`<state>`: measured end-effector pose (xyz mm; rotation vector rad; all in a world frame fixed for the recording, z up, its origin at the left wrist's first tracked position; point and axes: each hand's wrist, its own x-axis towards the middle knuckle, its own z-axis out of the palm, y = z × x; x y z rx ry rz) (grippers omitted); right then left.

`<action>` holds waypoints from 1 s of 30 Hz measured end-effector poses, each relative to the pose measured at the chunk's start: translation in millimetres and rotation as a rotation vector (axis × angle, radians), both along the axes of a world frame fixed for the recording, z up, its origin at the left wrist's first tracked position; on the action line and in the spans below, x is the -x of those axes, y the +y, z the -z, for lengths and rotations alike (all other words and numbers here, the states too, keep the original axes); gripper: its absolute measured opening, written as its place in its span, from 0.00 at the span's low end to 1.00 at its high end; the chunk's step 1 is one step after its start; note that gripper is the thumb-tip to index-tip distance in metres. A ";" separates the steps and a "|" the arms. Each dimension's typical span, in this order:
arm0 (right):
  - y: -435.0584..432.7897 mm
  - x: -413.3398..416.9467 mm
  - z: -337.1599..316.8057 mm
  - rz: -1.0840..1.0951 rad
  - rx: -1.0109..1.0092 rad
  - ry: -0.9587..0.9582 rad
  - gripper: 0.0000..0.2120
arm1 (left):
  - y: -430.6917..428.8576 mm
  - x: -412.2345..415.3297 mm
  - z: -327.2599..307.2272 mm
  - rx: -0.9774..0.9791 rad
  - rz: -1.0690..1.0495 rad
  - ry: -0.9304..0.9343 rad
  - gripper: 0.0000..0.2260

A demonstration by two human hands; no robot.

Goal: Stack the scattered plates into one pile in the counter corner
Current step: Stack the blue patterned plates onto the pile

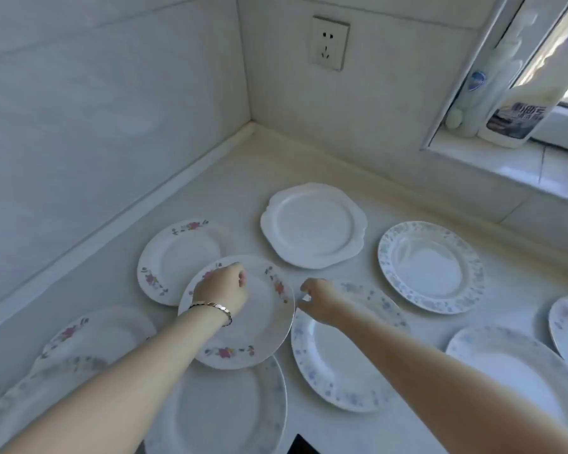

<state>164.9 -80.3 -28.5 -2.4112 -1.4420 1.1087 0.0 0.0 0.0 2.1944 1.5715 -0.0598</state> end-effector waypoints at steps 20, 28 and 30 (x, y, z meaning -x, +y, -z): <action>-12.1 -30.6 10.8 0.991 -0.204 0.800 0.06 | 48.0 -3.9 0.4 -0.012 -0.434 -0.481 0.11; -40.6 -129.7 -35.8 1.264 -0.631 0.817 0.07 | 69.3 -100.9 50.1 0.522 -0.747 -0.594 0.12; -42.3 -146.2 -33.2 1.326 -0.672 0.852 0.05 | 65.7 -120.7 53.6 0.639 -0.820 -0.667 0.12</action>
